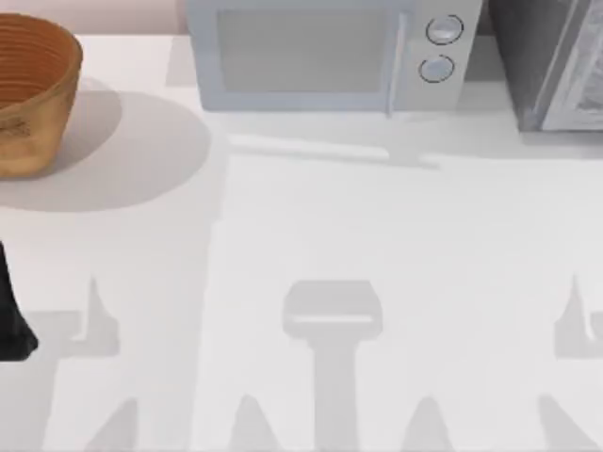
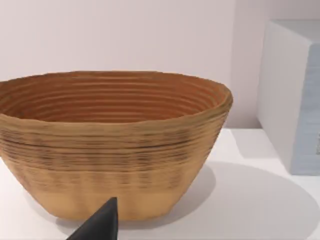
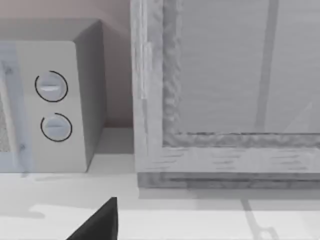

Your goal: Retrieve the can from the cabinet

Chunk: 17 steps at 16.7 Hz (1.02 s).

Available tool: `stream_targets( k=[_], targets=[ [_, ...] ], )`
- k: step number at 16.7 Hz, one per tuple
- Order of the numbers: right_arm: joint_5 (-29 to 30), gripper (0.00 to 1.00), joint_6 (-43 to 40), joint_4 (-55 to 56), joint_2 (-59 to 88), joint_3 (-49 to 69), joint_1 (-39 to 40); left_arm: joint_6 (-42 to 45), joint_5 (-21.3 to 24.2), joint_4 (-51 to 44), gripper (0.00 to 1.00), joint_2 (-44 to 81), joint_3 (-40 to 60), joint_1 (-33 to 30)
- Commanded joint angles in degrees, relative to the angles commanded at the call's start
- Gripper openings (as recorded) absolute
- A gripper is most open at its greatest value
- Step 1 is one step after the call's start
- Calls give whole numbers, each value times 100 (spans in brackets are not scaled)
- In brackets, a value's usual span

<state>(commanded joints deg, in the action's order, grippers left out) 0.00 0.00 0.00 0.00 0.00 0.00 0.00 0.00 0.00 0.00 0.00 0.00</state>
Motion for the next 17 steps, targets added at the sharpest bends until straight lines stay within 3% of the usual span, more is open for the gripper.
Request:
stream_targets(
  k=[7, 17],
  targets=[
    [138, 100, 10, -242, 808, 906, 99, 0, 0, 0, 100, 0, 0, 0],
    [676, 100, 54, -1436, 4567, 6009, 635, 0, 0, 0, 100, 0, 0, 0]
  ],
)
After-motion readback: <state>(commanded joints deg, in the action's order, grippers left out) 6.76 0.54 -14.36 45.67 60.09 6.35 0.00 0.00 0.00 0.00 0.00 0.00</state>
